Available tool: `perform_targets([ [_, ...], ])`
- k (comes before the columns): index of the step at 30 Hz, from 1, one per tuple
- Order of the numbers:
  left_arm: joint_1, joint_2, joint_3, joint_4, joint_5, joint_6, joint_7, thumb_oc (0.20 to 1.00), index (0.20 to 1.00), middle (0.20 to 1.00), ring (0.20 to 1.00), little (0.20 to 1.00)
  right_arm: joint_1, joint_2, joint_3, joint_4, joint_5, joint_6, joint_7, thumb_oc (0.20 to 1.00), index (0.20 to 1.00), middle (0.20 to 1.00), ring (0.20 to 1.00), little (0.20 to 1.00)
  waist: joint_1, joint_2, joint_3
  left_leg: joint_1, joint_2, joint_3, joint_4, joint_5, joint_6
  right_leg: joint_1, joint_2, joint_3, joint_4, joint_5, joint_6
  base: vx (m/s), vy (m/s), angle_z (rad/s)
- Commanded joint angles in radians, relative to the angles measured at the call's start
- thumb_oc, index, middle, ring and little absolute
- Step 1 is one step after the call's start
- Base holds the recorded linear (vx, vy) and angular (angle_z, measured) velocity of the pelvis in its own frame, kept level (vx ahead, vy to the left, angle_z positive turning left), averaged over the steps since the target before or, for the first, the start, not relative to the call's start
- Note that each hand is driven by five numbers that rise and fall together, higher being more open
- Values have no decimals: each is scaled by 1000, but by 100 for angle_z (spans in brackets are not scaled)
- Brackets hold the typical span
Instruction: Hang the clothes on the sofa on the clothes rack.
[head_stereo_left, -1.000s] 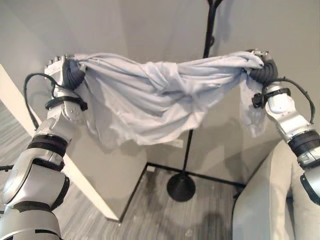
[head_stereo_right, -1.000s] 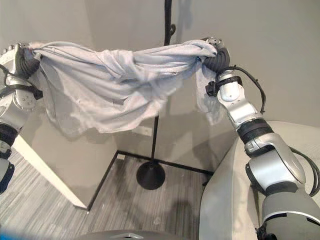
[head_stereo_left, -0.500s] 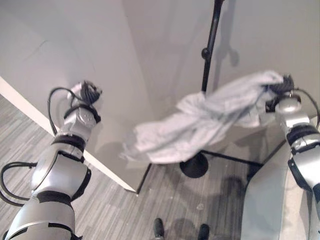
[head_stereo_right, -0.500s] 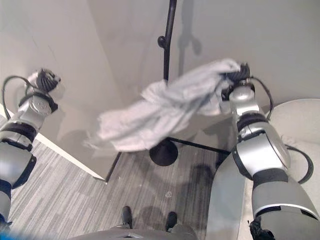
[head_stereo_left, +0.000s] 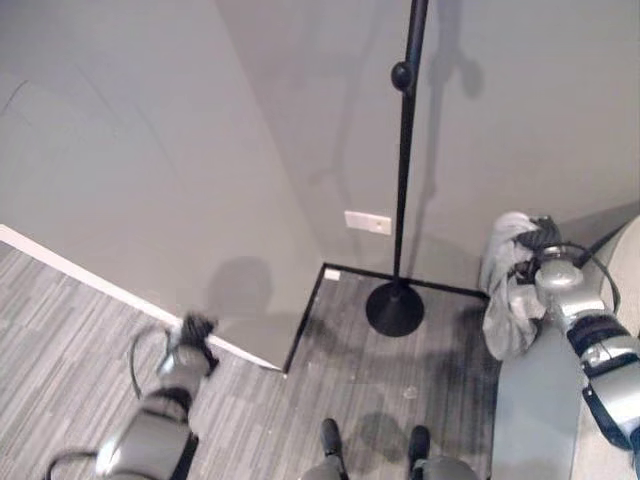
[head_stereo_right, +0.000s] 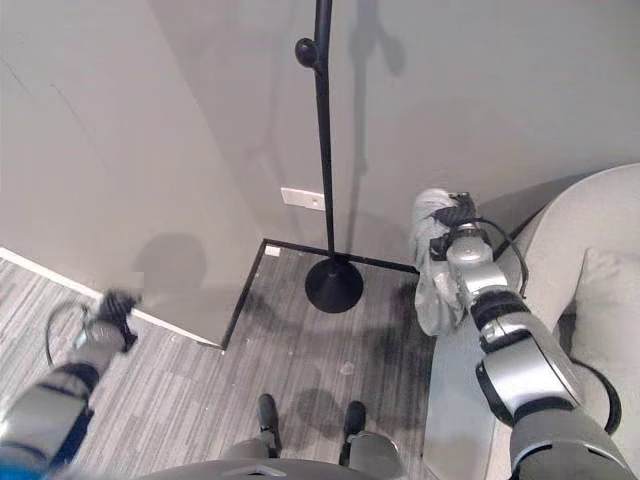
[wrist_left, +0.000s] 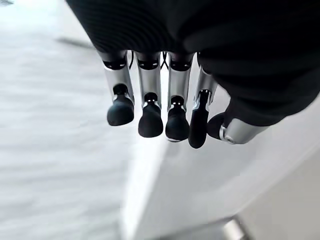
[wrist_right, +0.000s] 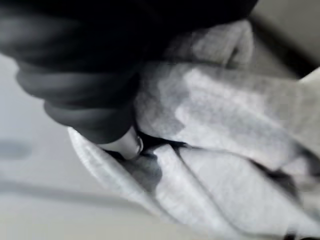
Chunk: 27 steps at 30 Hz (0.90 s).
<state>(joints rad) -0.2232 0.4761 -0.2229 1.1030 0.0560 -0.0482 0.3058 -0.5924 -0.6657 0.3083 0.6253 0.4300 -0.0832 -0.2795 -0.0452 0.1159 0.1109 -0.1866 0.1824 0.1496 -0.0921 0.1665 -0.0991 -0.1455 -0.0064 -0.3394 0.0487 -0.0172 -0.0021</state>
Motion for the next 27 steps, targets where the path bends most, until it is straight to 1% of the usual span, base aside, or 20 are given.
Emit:
perform_targets([
  [1, 43, -9, -33, -21, 63, -69, 10, 1000, 1000, 1000, 1000, 1000, 35, -43, -149, -97, -58, -190, -40, 200, 200, 200, 200, 200, 29, -64, -4, 104, 47, 19, 5, -82, -36, -40, -119, -2, 128, -118, 57, -87, 5, 23],
  [2, 44, -9, -34, -21, 63, -69, 10, 1000, 1000, 1000, 1000, 1000, 38, -43, -151, -100, -58, -189, -40, 200, 200, 200, 200, 200, 30, -64, -5, 103, 48, 19, 5, -81, -36, -39, -119, -2, 126, -116, 57, -19, -13, 26],
  [3, 79, -27, -45, -48, 74, -75, 0, 1000, 1000, 1000, 1000, 1000, 69, -45, -186, -140, -61, -201, -49, 200, 200, 200, 200, 200, 29, -66, -5, 106, 48, 18, 5, -83, -34, -33, -118, -5, 120, -115, 58, -16, -12, 25],
  [6, 174, -22, -119, -193, 141, -116, -44, 1000, 1000, 1000, 1000, 1000, 137, -47, -281, -210, -71, -231, -77, 200, 200, 200, 200, 200, 37, -71, -7, 115, 51, 16, 5, -91, -30, -8, -112, -11, 89, -108, 61, -40, -14, 20],
  [7, 198, -14, -159, -257, 164, -138, -64, 1000, 1000, 1000, 1000, 1000, 142, -50, -309, -237, -75, -244, -94, 200, 200, 200, 200, 200, 36, -73, -5, 117, 51, 14, 5, -94, -29, -1, -110, -11, 79, -104, 62, -57, -17, 13],
  [10, 254, 34, -210, -419, 207, -185, -99, 1000, 1000, 1000, 1000, 1000, 169, -47, -367, -289, -88, -267, -127, 200, 200, 200, 200, 200, 46, -83, -9, 128, 55, 15, 9, -104, -27, 24, -104, -13, 46, -96, 63, -48, -15, 6],
  [11, 257, 37, -210, -423, 207, -184, -100, 1000, 1000, 1000, 1000, 1000, 172, -45, -369, -291, -88, -266, -127, 200, 200, 200, 200, 200, 48, -84, -8, 130, 56, 16, 9, -105, -27, 26, -103, -13, 44, -95, 63, -42, -12, -1],
  [12, 260, 58, -223, -493, 230, -207, -82, 1000, 1000, 1000, 1000, 1000, 194, -40, -400, -348, -86, -285, -147, 200, 200, 200, 200, 200, 49, -95, -13, 140, 58, 18, 12, -111, -27, 43, -99, -10, 29, -91, 63, -38, -19, -2],
  [13, 258, 69, -227, -528, 250, -222, -66, 1000, 1000, 1000, 1000, 1000, 206, -40, -416, -383, -92, -293, -159, 200, 200, 200, 200, 200, 49, -101, -17, 146, 60, 19, 13, -115, -28, 55, -96, -9, 17, -89, 64, -38, -19, 0],
  [14, 258, 70, -227, -528, 250, -221, -66, 1000, 1000, 1000, 1000, 1000, 207, -40, -417, -384, -92, -293, -159, 200, 200, 200, 200, 200, 50, -101, -17, 146, 60, 19, 12, -115, -28, 56, -96, -9, 17, -89, 64, -22, -32, 1],
  [15, 241, 84, -251, -606, 289, -257, -25, 1000, 1000, 1000, 1000, 1000, 233, -38, -439, -486, -105, -323, -174, 200, 200, 200, 200, 200, 46, -118, -34, 160, 62, 20, 11, -121, -29, 81, -88, -9, -9, -84, 64, 0, 0, 0],
  [16, 241, 85, -252, -606, 289, -257, -25, 1000, 1000, 1000, 1000, 1000, 237, -37, -441, -488, -106, -322, -174, 200, 200, 200, 200, 200, 47, -119, -33, 161, 62, 20, 11, -121, -30, 83, -87, -9, -11, -83, 64, -10, -30, 5],
  [20, 219, 86, -302, -710, 287, -299, -26, 1000, 1000, 1000, 1000, 1000, 237, -43, -421, -626, -127, -349, -171, 200, 200, 200, 200, 200, 33, -135, -56, 181, 68, 30, 9, -129, -33, 107, -78, -4, -35, -73, 66, 0, 0, 0],
  [21, 201, 86, -337, -747, 284, -312, -31, 1000, 1000, 1000, 1000, 1000, 214, -42, -390, -682, -129, -356, -167, 200, 200, 200, 200, 200, 24, -146, -69, 195, 71, 41, 7, -134, -34, 116, -72, 7, -46, -66, 67, 9, 5, -7],
  [25, 167, 78, -395, -779, 308, -319, -23, 1000, 1000, 1000, 1000, 1000, 158, -36, -311, -764, -90, -365, -139, 200, 200, 200, 200, 200, 3, -165, -94, 222, 80, 72, 5, -145, -36, 127, -61, 37, -67, -53, 72, 10, 4, -21],
  [27, 146, 56, -415, -781, 320, -317, -5, 1000, 1000, 1000, 1000, 1000, 128, -42, -267, -812, -55, -372, -118, 200, 200, 200, 200, 200, -11, -177, -109, 233, 86, 89, 5, -149, -38, 129, -55, 55, -72, -48, 72, -6, -2, -40],
])
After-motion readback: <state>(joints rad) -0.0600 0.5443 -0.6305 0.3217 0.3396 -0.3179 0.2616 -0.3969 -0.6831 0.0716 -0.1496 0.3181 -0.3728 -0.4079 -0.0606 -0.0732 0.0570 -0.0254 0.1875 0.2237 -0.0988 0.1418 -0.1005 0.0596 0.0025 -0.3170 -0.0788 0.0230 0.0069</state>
